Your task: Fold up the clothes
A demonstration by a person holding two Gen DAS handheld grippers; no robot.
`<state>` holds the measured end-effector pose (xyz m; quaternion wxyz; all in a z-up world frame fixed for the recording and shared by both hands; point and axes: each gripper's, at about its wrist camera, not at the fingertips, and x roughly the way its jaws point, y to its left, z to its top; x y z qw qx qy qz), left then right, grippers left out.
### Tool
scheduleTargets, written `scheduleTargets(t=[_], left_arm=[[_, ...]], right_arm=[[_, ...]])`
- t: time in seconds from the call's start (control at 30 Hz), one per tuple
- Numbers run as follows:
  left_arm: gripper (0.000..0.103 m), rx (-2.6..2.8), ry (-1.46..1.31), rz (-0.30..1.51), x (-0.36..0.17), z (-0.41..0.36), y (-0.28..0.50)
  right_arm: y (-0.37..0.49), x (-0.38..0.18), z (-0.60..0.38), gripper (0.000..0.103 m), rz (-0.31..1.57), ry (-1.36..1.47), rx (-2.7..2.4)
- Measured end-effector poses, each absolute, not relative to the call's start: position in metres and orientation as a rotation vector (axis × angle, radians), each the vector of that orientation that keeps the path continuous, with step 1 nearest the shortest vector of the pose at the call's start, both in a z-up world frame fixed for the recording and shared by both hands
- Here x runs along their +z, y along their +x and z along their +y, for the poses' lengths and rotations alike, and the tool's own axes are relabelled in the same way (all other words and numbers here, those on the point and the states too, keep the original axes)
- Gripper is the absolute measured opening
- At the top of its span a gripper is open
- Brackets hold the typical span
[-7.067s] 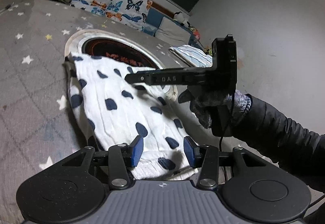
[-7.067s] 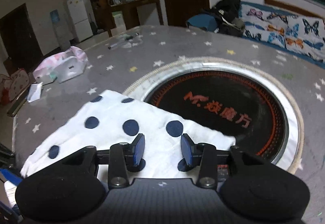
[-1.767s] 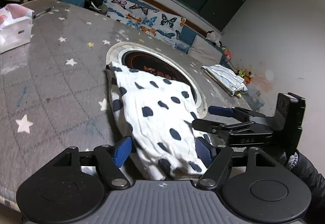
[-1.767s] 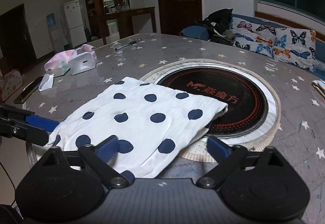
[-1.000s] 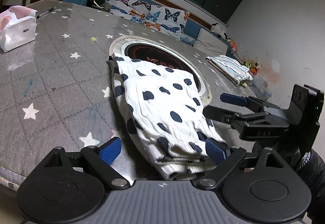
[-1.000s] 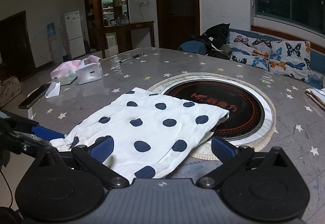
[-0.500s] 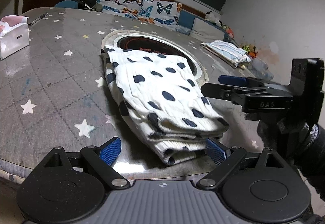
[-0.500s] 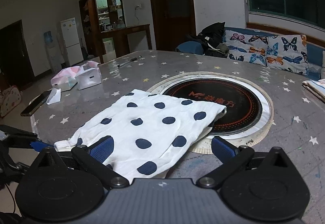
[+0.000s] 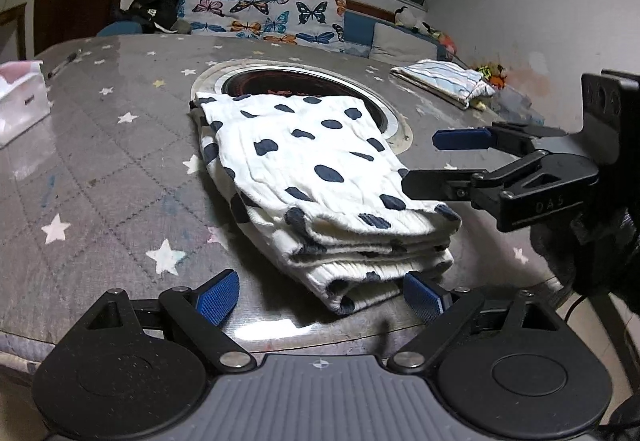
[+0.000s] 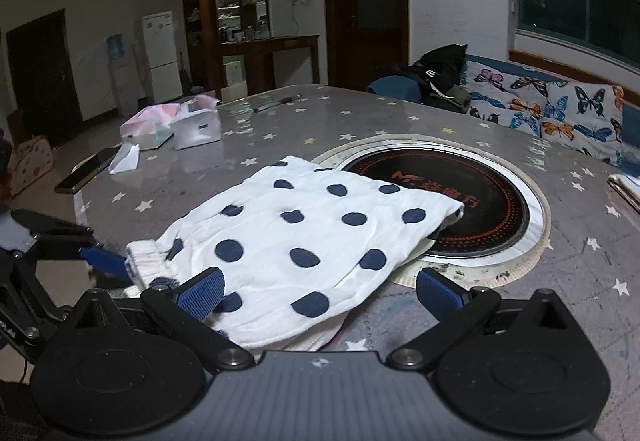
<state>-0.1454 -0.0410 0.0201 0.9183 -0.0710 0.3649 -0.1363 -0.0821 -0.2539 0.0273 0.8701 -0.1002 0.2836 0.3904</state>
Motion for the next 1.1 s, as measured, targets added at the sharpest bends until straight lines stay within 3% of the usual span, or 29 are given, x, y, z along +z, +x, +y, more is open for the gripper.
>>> scheduleTargets(t=[0.53, 0.83, 1.1], left_arm=[[0.076, -0.195, 0.029, 0.725, 0.015, -0.047, -0.143], [0.061, -0.167, 0.001, 0.715, 0.018, -0.031, -0.13], [0.039, -0.152, -0.042, 0.725, 0.014, -0.015, -0.105]], right_arm=[[-0.097, 0.03, -0.251, 0.103, 0.555, -0.293, 0.846], [-0.121, 0.033, -0.236, 0.103, 0.478, -0.436, 0.918], [-0.128, 0.028, -0.218, 0.103, 0.461, -0.499, 0.953]])
